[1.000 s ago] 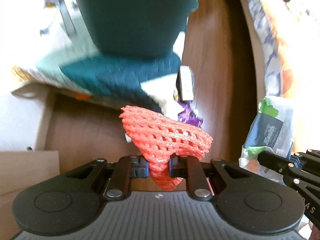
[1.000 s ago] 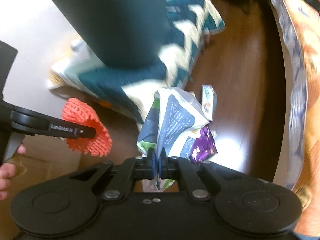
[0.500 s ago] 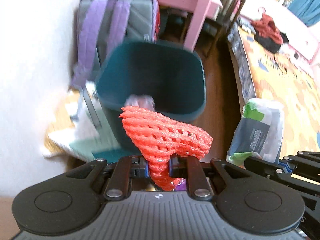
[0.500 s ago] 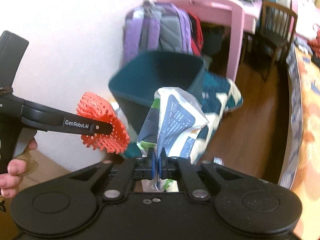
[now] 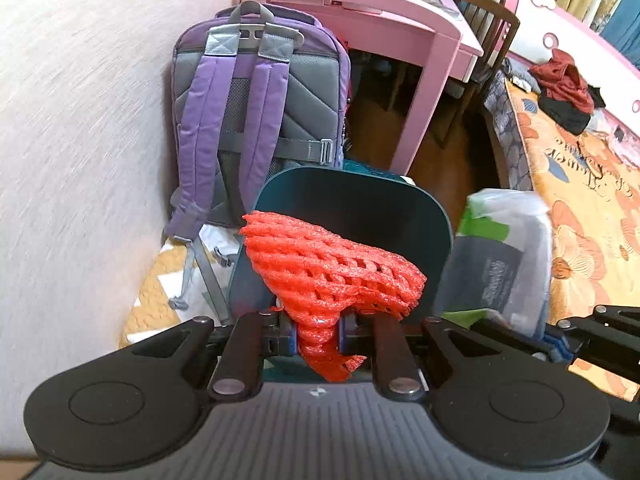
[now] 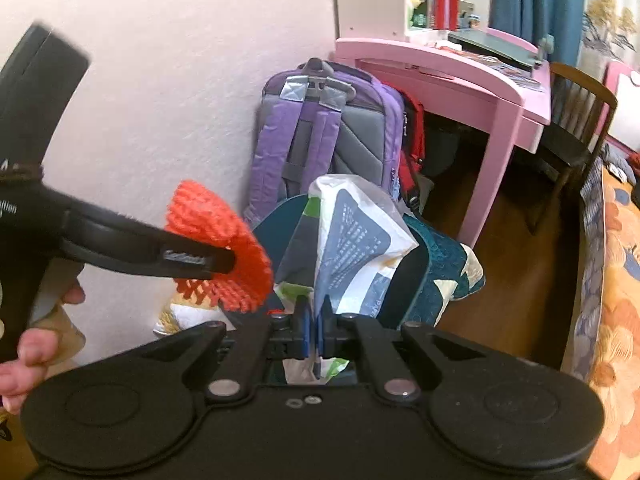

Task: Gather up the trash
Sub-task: 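Open both tools to drop foam net and wrapper into the wastebasket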

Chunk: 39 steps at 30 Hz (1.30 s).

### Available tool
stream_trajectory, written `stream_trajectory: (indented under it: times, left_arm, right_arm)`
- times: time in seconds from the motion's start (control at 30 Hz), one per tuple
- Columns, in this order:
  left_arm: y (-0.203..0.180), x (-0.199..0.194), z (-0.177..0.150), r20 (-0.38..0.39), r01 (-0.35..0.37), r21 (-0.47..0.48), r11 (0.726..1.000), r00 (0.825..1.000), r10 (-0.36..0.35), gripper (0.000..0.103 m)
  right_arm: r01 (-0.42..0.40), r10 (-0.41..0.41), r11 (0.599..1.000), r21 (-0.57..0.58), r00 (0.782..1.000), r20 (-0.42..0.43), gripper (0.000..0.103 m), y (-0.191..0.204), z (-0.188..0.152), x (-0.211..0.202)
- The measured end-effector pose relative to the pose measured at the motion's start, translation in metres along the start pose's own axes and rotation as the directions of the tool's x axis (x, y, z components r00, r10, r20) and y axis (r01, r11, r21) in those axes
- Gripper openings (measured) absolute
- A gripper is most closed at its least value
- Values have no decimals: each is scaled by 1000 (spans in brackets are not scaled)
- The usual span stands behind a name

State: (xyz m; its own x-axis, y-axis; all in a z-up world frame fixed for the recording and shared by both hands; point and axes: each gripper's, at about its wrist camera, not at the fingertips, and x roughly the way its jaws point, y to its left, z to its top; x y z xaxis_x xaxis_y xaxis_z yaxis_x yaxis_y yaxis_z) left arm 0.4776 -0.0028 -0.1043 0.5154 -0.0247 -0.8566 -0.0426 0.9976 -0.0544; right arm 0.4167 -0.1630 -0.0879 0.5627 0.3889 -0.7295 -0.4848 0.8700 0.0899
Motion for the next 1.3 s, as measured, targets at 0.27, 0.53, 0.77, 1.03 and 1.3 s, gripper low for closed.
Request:
stream_trajectory:
  times: [0.27,0.53,0.77,1.03,1.3]
  left_arm:
    - [6,58,9,-119,-45,19,999,992,47,17]
    - [2,93,5,-182,-58,64,996,981,69,17]
    - [3,111,1,-223,-57,73,996,972,72,17]
    - [5,111,-4,-229,-23,37,999,973,31,36]
    - [3,94,-6,-173,-16,34,999,985,22,68]
  right_arm:
    - [19,-23,999,-44,996,-91,3,8,2,46]
    - [14,-22,999,-47,985,-173,3,5,-9,84]
    - [41,-49,998,-43,978,-201,11,0,-14,101]
    - [48,-56,998,-46,977,-206,24,3,-20,105]
    - [45,-52,998,-43,984,-169,36,2,-23,86]
